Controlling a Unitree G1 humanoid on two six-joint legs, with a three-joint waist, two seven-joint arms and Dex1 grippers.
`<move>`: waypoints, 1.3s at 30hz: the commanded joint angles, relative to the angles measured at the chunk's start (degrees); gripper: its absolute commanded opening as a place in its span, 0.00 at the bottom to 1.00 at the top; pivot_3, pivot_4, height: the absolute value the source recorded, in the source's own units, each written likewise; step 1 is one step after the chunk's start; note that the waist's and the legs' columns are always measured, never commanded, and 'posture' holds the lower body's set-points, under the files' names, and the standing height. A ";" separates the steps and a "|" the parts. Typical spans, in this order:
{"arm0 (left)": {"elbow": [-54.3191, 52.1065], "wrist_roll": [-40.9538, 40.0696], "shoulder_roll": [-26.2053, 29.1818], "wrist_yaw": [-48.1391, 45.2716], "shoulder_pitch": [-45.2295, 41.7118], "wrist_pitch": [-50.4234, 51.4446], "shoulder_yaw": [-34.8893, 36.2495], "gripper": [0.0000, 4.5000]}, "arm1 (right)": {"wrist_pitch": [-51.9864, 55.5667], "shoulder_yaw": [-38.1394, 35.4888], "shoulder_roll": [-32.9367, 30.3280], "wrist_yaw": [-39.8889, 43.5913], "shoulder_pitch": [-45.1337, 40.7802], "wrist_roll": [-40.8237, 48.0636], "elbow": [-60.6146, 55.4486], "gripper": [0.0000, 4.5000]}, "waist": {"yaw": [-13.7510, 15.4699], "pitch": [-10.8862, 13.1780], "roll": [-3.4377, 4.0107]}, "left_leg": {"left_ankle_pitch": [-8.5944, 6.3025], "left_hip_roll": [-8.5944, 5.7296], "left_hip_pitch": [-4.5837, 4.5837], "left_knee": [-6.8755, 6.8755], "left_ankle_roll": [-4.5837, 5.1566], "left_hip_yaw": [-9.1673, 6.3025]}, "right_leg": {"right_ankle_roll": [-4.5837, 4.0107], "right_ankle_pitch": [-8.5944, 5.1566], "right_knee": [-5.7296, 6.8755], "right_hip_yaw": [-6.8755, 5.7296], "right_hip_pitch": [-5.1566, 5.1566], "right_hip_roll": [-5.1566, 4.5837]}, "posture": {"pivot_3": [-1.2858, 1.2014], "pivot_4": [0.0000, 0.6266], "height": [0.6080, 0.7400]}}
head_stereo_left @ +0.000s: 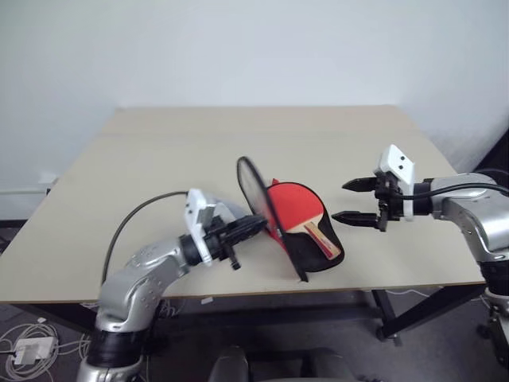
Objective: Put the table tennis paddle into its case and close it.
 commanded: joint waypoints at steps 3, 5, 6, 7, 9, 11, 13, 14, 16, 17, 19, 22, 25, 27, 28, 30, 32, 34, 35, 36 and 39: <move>8.80 4.52 -7.28 1.94 -7.97 -3.92 -5.57 0.10 | -6.08 -0.84 -3.09 3.92 -2.93 -1.93 2.13 1.00 | -0.03 -0.01 -0.01 | -0.04 -0.01 0.02 0.13 0.06 0.03 | 0.05 0.01 -0.01 0.03 0.07 0.00 | 0.52 0.00 0.57; 12.89 5.88 -9.72 1.96 -9.20 -5.78 -6.27 0.10 | -8.12 -0.41 -3.65 4.96 -3.16 -3.08 3.36 1.00 | -0.02 -0.01 -0.01 | -0.05 -0.01 0.01 0.15 0.08 0.09 | 0.08 0.02 -0.02 0.09 0.05 0.01 | 0.52 0.00 0.57; 14.77 6.62 -10.63 2.02 -9.64 -6.51 -6.51 0.10 | -9.09 -0.27 -3.83 5.46 -3.22 -3.51 3.87 1.00 | -0.04 0.00 -0.02 | -0.06 -0.01 0.01 0.16 0.09 0.10 | 0.09 0.02 -0.03 0.11 0.05 0.01 | 0.52 0.00 0.57; 15.93 7.18 -11.13 1.99 -9.89 -6.98 -6.63 0.10 | -9.73 -0.22 -3.88 5.80 -3.27 -3.76 4.21 1.00 | -0.07 -0.01 -0.01 | -0.06 -0.01 0.01 0.16 0.09 0.12 | 0.09 0.02 -0.04 0.12 0.05 0.01 | 0.52 0.00 0.57; 18.85 8.35 -12.43 2.09 -10.40 -8.15 -6.76 0.10 | -11.33 0.03 -3.97 6.93 -3.50 -4.17 4.65 1.00 | -0.06 -0.01 0.00 | -0.06 -0.01 0.03 0.15 0.10 0.15 | 0.09 0.02 -0.04 0.18 0.01 0.03 | 0.52 0.00 0.57; 22.31 10.21 -13.49 3.55 -11.09 -8.65 -6.83 0.10 | -13.76 0.04 -3.96 8.46 -4.07 -4.58 5.32 1.00 | -0.03 0.00 0.00 | -0.06 -0.01 0.01 0.15 0.10 0.15 | 0.10 0.02 -0.04 0.18 0.01 0.03 | 0.52 0.00 0.57; 23.62 10.98 -13.55 4.65 -11.38 -8.50 -5.93 0.10 | -15.23 0.19 -3.91 9.43 -4.50 -4.88 5.80 1.00 | -0.03 0.00 0.00 | -0.06 -0.01 0.00 0.18 0.09 0.18 | 0.14 0.05 -0.05 0.20 0.01 0.03 | 0.52 0.00 0.57; 23.46 10.49 -13.61 5.26 -11.38 -7.77 -5.01 0.10 | -15.49 0.24 -3.92 9.74 -4.63 -4.90 5.97 1.00 | -0.03 0.00 0.00 | -0.06 -0.01 0.00 0.19 0.09 0.19 | 0.15 0.05 -0.05 0.21 0.02 0.03 | 0.52 0.00 0.57; 20.28 7.33 -13.11 6.45 -10.21 -4.18 -2.35 0.10 | -15.49 0.42 -3.67 9.87 -4.93 -5.08 6.06 1.00 | -0.03 0.00 -0.01 | -0.06 -0.01 0.00 0.18 0.08 0.18 | 0.15 0.05 -0.05 0.21 0.01 0.03 | 0.52 0.00 0.57; 17.02 4.78 -12.24 6.70 -8.72 -1.22 -1.01 0.10 | -15.53 0.45 -3.56 9.83 -4.95 -5.18 6.08 1.00 | -0.04 0.00 -0.01 | -0.06 -0.01 0.01 0.17 0.08 0.17 | 0.16 0.05 -0.05 0.21 0.02 0.03 | 0.52 0.00 0.57; 10.76 -1.22 -10.43 7.30 -4.96 5.31 1.98 0.10 | -15.55 0.34 -3.47 9.78 -4.63 -5.25 5.98 1.00 | -0.18 0.00 -0.01 | -0.06 -0.01 0.00 0.15 0.07 0.18 | 0.16 0.05 -0.05 0.24 -0.01 0.03 | 0.52 0.00 0.57; 5.70 -8.61 -8.37 9.00 1.85 13.77 5.83 0.10 | -15.36 0.10 -3.19 9.36 -3.71 -5.18 5.57 1.00 | -0.13 0.00 0.03 | -0.07 -0.01 0.07 0.08 0.06 0.26 | 0.17 0.04 -0.05 0.34 -0.02 0.03 | 0.52 0.00 0.57; 3.49 -12.69 -8.00 10.88 6.62 18.54 7.20 0.13 | -14.83 -0.02 -2.96 8.74 -2.87 -4.93 4.70 1.00 | 0.08 0.01 0.00 | -0.12 -0.01 0.09 0.17 0.01 0.27 | 0.18 0.04 -0.05 0.33 0.04 0.02 | 0.52 0.00 0.57; 2.25 -14.90 -8.37 11.52 8.29 20.52 7.18 0.23 | -14.37 -0.17 -2.99 8.59 -2.42 -4.62 4.19 1.00 | 0.48 0.04 -0.06 | -0.16 -0.02 -0.01 0.28 -0.05 0.20 | 0.19 0.05 -0.04 0.27 0.05 0.00 | 0.52 0.00 0.57; 1.56 -15.26 -8.41 11.36 9.38 21.08 6.40 0.31 | -14.13 -0.28 -3.02 8.42 -2.11 -4.53 3.92 1.00 | 0.64 0.04 -0.06 | -0.18 -0.03 -0.03 0.33 -0.07 0.21 | 0.20 0.05 -0.04 0.28 0.05 0.01 | 0.52 0.00 0.57; 1.05 -15.85 -8.65 11.95 10.46 22.01 5.75 0.45 | -13.62 -0.50 -3.06 8.12 -1.73 -4.43 3.45 1.00 | 0.66 0.03 -0.05 | -0.22 -0.03 -0.06 0.41 -0.14 0.23 | 0.23 0.07 -0.05 0.31 0.05 0.01 | 0.52 0.00 0.57; 1.09 -16.52 -9.21 12.80 10.75 22.63 5.68 0.62 | -13.19 -0.67 -3.05 7.90 -1.46 -4.31 3.07 1.00 | 0.63 0.03 -0.05 | -0.24 -0.03 -0.03 0.42 -0.18 0.25 | 0.23 0.07 -0.05 0.34 0.07 0.01 | 0.52 0.00 0.57; 1.06 -16.63 -9.42 13.06 10.80 22.71 5.36 0.78 | -12.96 -0.73 -3.02 7.74 -1.27 -4.21 2.83 1.00 | 0.60 0.03 -0.05 | -0.24 -0.03 -0.03 0.41 -0.18 0.24 | 0.23 0.07 -0.05 0.34 0.06 0.02 | 0.52 0.00 0.57; 1.11 -16.66 -9.52 13.07 10.76 22.84 4.93 0.86 | -12.83 -0.75 -2.98 7.60 -1.12 -4.15 2.63 1.00 | 0.58 0.03 -0.04 | -0.24 -0.03 -0.03 0.41 -0.18 0.24 | 0.23 0.07 -0.05 0.34 0.05 0.02 | 0.52 0.00 0.57; 1.20 -16.25 -9.57 13.18 10.67 22.71 4.29 0.93 | -12.67 -0.77 -2.90 7.44 -0.99 -4.05 2.43 1.00 | 0.57 0.03 -0.04 | -0.24 -0.03 -0.03 0.41 -0.18 0.25 | 0.23 0.07 -0.05 0.35 0.05 0.02 | 0.52 0.00 0.57; 3.58 -15.65 -10.63 14.88 9.52 22.99 3.62 0.99 | -10.84 -1.50 -2.16 6.83 -1.08 -2.55 1.42 1.00 | 0.58 0.03 -0.04 | -0.24 -0.03 -0.03 0.41 -0.18 0.25 | 0.23 0.07 -0.05 0.36 0.06 0.03 | 0.52 0.00 0.57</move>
